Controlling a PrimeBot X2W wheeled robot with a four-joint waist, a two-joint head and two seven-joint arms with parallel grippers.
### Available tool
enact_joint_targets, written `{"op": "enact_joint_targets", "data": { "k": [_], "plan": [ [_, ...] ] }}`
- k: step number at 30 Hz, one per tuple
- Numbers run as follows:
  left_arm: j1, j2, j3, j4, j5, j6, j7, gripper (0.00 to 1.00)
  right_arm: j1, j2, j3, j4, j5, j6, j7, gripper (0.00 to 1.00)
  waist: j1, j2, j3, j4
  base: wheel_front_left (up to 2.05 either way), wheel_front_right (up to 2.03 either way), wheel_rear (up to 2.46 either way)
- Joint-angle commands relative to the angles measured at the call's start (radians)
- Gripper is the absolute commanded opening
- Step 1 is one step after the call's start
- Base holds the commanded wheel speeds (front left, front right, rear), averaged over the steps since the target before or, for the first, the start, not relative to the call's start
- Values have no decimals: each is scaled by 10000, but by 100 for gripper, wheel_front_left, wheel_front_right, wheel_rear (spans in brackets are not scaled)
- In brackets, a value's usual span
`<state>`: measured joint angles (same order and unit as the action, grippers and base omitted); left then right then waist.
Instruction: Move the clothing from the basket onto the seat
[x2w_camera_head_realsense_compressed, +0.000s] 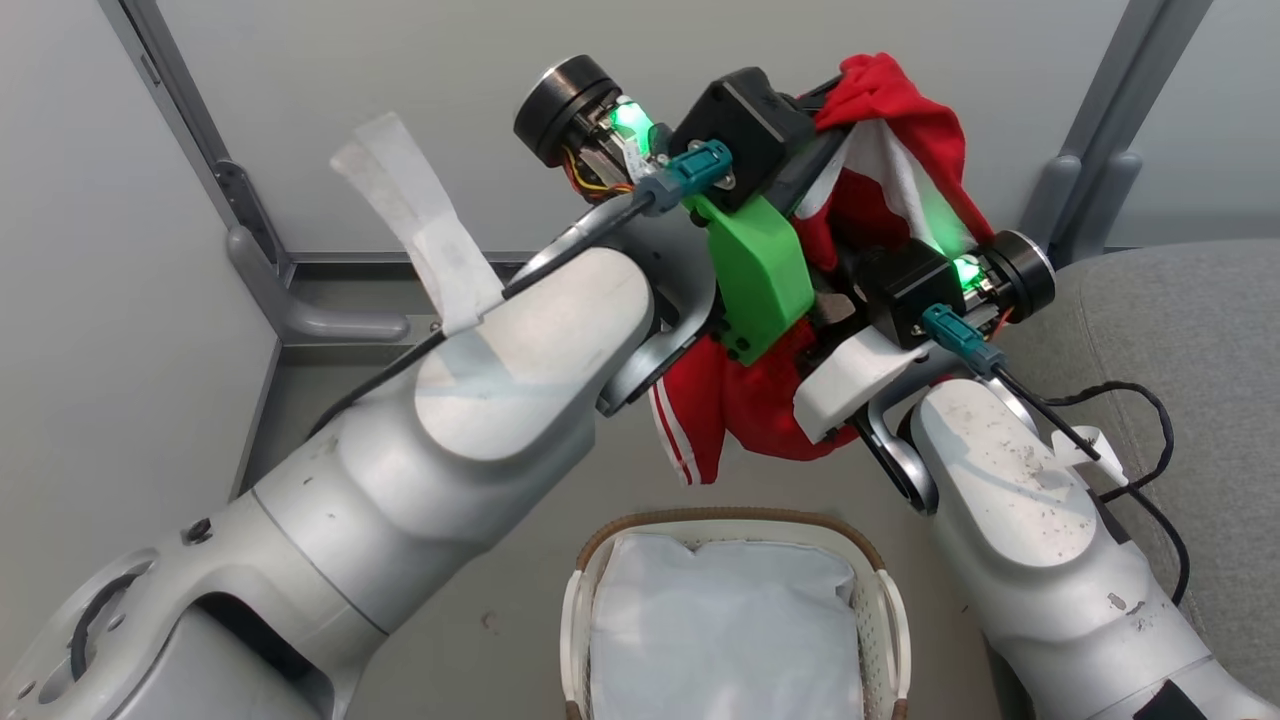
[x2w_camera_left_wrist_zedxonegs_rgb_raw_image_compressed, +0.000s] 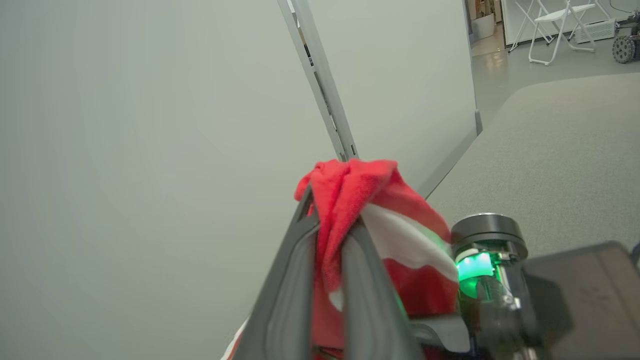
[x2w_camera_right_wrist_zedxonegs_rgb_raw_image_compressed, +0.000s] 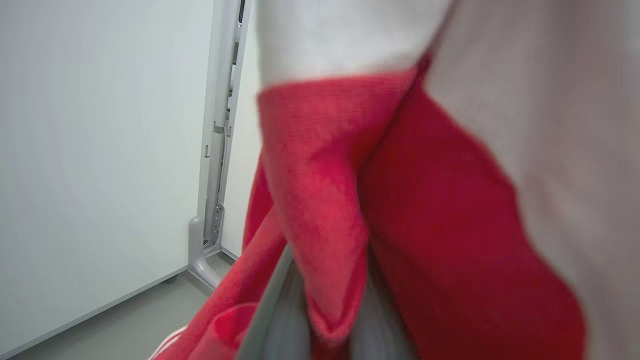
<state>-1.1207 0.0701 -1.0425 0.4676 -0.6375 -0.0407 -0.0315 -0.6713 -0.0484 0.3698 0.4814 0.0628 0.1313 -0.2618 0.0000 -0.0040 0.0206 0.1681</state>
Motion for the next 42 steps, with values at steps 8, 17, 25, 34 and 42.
{"op": "enact_joint_targets", "data": {
  "k": [8,17,25,34,42],
  "plan": [
    [298,612,379,871,-381,55,-154,0,209,-37,110,-166,119,-12,-49,0,0,40,91,-265,0,0,0],
    [602,1076,754,1960,-798,-177,-786,100,237,-45,-94,-315,257,-12,-49,0,0,40,174,-496,0,0,0],
    [890,1221,939,2564,-1101,-424,-1432,100,218,-35,-618,-189,91,-12,-49,0,0,40,223,-545,0,0,0],
    [1694,1621,1352,2430,-1393,-519,-2157,100,201,-38,-1381,-159,-375,-12,-49,0,0,40,376,-693,0,0,0],
    [2943,1999,2020,1493,-945,-253,-2335,100,135,-35,-2112,-137,-834,-12,-49,0,0,40,563,-855,0,0,0]
  ]
}}
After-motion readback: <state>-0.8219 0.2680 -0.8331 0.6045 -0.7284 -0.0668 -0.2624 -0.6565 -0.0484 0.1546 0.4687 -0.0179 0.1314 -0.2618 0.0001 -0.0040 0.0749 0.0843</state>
